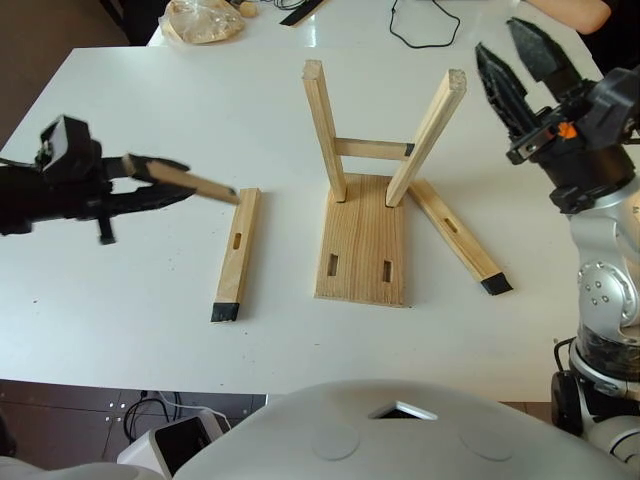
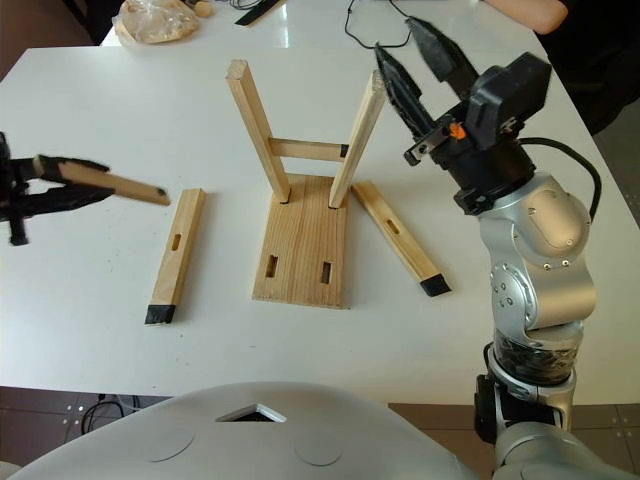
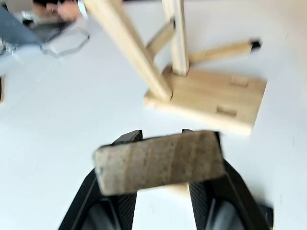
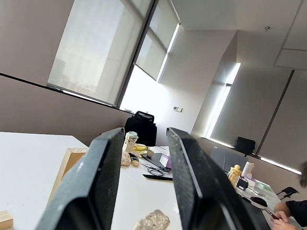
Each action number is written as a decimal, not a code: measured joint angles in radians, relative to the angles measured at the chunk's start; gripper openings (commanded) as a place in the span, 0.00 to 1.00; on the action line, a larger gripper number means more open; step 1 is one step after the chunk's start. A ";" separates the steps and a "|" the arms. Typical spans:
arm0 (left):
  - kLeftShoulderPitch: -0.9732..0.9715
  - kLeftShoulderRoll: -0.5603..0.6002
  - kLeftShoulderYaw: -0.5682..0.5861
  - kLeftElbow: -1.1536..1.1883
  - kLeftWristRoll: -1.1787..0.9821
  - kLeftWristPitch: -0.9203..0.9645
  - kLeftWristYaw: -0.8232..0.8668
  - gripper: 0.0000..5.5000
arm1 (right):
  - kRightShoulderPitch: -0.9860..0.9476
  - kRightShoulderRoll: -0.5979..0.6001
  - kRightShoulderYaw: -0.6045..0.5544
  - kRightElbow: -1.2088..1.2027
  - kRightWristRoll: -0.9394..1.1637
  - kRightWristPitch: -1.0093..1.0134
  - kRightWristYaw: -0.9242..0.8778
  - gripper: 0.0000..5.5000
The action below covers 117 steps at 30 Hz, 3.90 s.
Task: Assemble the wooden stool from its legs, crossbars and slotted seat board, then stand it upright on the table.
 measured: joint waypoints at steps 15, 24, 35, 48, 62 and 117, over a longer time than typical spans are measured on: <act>-0.147 -0.093 -0.274 0.162 0.308 -0.422 -0.072 0.23 | -0.014 0.000 -0.009 0.052 -0.008 0.008 -0.016 0.30; -0.160 -0.125 -0.323 0.217 0.327 -0.442 -0.070 0.23 | -0.010 0.003 0.006 0.074 -0.030 0.007 -0.018 0.30; -0.079 -0.076 -0.333 0.191 0.332 -0.466 -0.094 0.23 | -0.007 0.007 0.023 0.085 -0.046 0.007 -0.022 0.30; -0.063 -0.084 -0.384 0.085 0.228 -0.227 -0.118 0.23 | -0.001 0.009 0.044 0.087 -0.057 0.007 -0.020 0.30; -0.123 -0.113 -0.444 0.123 0.237 -0.269 -0.116 0.23 | 0.000 0.025 0.062 0.090 -0.077 0.005 -0.015 0.30; 0.237 -0.339 -0.349 -0.155 0.290 -0.172 0.318 0.73 | -0.073 0.019 0.058 0.183 -0.076 0.003 0.070 0.30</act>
